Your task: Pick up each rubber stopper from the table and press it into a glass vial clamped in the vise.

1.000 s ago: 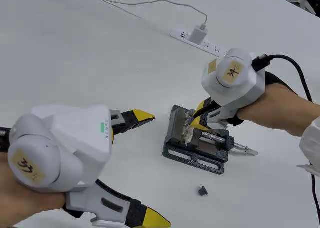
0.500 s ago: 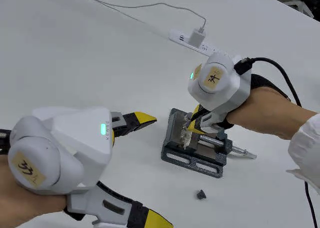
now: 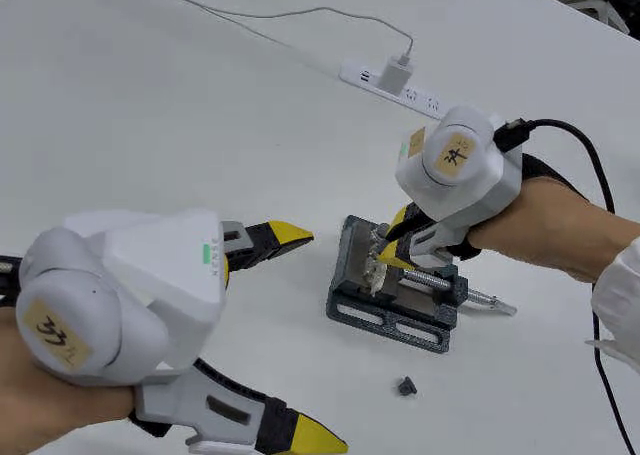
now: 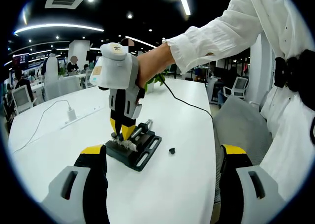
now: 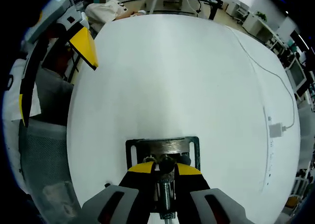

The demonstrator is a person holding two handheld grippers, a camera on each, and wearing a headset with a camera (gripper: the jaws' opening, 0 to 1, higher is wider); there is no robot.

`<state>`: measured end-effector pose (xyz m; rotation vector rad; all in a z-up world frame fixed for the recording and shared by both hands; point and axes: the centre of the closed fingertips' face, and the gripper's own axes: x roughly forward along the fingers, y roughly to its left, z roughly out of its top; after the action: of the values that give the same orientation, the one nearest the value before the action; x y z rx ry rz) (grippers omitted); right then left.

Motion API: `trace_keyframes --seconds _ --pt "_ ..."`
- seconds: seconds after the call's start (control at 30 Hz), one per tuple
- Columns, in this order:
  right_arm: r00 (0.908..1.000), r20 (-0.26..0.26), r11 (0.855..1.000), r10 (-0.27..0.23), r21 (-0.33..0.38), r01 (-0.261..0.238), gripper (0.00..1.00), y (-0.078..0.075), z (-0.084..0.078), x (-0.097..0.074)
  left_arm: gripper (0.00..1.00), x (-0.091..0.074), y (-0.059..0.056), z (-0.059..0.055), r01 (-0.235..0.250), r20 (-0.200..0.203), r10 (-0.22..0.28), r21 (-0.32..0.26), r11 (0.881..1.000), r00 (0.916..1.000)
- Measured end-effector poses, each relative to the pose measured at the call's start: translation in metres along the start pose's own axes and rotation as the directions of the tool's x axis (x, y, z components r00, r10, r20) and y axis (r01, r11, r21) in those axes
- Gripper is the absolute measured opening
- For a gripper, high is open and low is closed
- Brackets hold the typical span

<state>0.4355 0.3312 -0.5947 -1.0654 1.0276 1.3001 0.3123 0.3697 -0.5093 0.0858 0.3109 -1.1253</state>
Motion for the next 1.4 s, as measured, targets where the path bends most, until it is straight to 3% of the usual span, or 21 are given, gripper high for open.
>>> trace_keyframes --seconds 0.27,0.47,1.27,1.4 --pt "0.9974 0.071 0.999 -0.01 0.048 0.007 0.1 -0.002 0.003 -0.015 0.95 0.0 -0.001 -0.001 0.002 -0.004 -0.002 0.0 1.0 1.0" --pt "0.9925 0.122 0.996 -0.001 0.087 -0.01 0.02 -0.002 0.001 -0.019 0.94 0.001 -0.002 -0.002 0.007 -0.007 -0.007 -0.004 1.0 1.0" --pt "0.9929 0.119 0.996 0.013 0.087 -0.023 0.0 0.005 0.006 -0.007 0.93 0.003 0.0 -0.003 0.013 -0.007 -0.013 -0.013 1.0 0.9999" --pt "0.9938 0.111 0.998 0.006 0.054 -0.012 0.0 0.007 0.006 -0.007 0.93 0.003 0.0 -0.002 0.014 -0.003 -0.014 -0.016 1.0 0.9999"
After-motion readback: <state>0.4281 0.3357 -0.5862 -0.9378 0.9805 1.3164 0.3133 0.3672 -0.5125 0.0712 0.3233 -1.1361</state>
